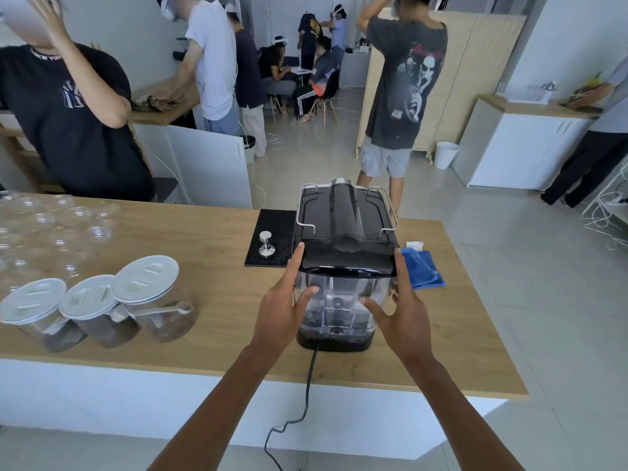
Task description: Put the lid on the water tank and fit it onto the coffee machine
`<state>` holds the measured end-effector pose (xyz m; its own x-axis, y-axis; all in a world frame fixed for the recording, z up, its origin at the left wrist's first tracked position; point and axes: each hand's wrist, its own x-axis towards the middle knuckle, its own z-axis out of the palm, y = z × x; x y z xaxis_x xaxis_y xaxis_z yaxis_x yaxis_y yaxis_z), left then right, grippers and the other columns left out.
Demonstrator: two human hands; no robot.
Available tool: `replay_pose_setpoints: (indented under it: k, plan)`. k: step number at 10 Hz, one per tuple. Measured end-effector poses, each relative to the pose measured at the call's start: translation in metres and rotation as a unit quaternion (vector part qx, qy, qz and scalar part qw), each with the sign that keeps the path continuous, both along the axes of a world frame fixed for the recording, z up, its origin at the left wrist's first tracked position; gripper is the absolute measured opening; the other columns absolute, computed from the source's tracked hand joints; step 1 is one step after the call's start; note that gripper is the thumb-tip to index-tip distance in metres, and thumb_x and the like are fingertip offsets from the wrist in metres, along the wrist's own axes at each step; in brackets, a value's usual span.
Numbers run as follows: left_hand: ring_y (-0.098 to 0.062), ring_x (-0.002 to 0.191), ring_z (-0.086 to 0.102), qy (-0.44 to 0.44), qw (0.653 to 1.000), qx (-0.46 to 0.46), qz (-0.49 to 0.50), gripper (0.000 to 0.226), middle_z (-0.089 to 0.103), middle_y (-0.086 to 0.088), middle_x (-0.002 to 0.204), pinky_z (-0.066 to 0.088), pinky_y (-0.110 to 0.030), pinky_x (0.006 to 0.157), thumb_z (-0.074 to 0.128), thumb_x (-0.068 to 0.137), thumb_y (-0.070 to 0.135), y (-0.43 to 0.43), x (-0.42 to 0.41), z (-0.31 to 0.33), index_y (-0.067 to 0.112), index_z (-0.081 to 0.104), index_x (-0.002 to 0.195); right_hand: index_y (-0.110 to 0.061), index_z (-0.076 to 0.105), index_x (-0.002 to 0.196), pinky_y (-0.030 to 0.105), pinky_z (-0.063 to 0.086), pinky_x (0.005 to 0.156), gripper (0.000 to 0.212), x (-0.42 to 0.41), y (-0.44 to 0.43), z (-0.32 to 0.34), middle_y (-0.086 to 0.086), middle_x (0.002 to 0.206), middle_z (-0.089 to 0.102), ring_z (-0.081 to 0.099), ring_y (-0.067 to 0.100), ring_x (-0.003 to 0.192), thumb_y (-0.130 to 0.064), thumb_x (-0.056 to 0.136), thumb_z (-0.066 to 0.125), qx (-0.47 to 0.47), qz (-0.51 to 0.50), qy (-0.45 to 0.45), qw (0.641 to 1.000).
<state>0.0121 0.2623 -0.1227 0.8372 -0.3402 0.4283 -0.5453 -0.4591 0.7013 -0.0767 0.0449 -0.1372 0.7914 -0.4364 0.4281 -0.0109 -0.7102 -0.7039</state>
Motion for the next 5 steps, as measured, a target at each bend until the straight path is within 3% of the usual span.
replay_pose_setpoints:
  k: [1, 2, 3, 4, 5]
  plan:
    - [-0.015, 0.049, 0.040, -0.005, 1.000, -0.002, -0.003, 0.070, 0.048, -0.010, 0.062, 0.040, -0.031, 0.048, 0.039, 0.098, 0.061, -0.001, 0.000, -0.003, 0.051, 0.001, 0.156, -0.053, 0.001, 0.158, 0.023, 0.049, 0.088, 0.104, -0.001, -0.001, 0.001, -0.008, 0.155, 0.049, 0.063, 0.021, 0.125, -0.068, 0.079, 0.066, -0.004, -0.003, 0.005, 1.000]
    - [-0.020, 0.050, 0.046, -0.014, 1.000, -0.006, -0.006, 0.072, 0.051, -0.010, 0.064, 0.045, -0.033, 0.048, 0.043, 0.100, 0.056, 0.001, 0.003, -0.007, 0.055, -0.002, 0.156, -0.052, -0.001, 0.158, 0.032, 0.055, 0.090, 0.102, -0.003, 0.001, 0.001, -0.009, 0.156, 0.047, 0.060, 0.021, 0.129, -0.070, 0.082, 0.064, -0.004, -0.003, 0.003, 1.000]
    - [-0.008, 0.059, 0.047, -0.021, 1.000, 0.013, -0.008, 0.077, 0.052, 0.005, 0.074, 0.047, -0.017, 0.055, 0.048, 0.102, 0.051, 0.003, 0.005, -0.016, 0.047, -0.002, 0.160, -0.051, -0.005, 0.158, 0.041, 0.058, 0.088, 0.103, -0.006, 0.004, -0.002, -0.006, 0.155, 0.049, 0.060, 0.022, 0.129, -0.069, 0.083, 0.064, -0.007, -0.019, 0.010, 1.000]
    - [-0.005, 0.062, 0.061, -0.028, 0.999, 0.027, 0.007, 0.077, 0.068, -0.007, 0.082, 0.047, -0.006, 0.054, 0.049, 0.103, 0.045, 0.006, 0.005, -0.031, 0.037, 0.001, 0.163, -0.046, -0.006, 0.160, 0.040, 0.057, 0.089, 0.103, -0.007, 0.000, -0.012, -0.001, 0.154, 0.050, 0.060, 0.022, 0.129, -0.064, 0.086, 0.064, -0.003, -0.028, 0.017, 0.999]
    - [-0.013, 0.092, 0.074, -0.006, 0.998, 0.053, 0.023, 0.070, 0.070, -0.011, 0.129, 0.051, -0.011, 0.072, 0.044, 0.104, 0.046, 0.014, -0.001, -0.060, 0.031, 0.010, 0.163, -0.032, 0.009, 0.163, 0.014, 0.051, 0.073, 0.089, -0.015, -0.008, -0.038, 0.005, 0.154, 0.049, 0.066, 0.020, 0.117, -0.051, 0.094, 0.063, -0.056, -0.032, 0.040, 0.997]
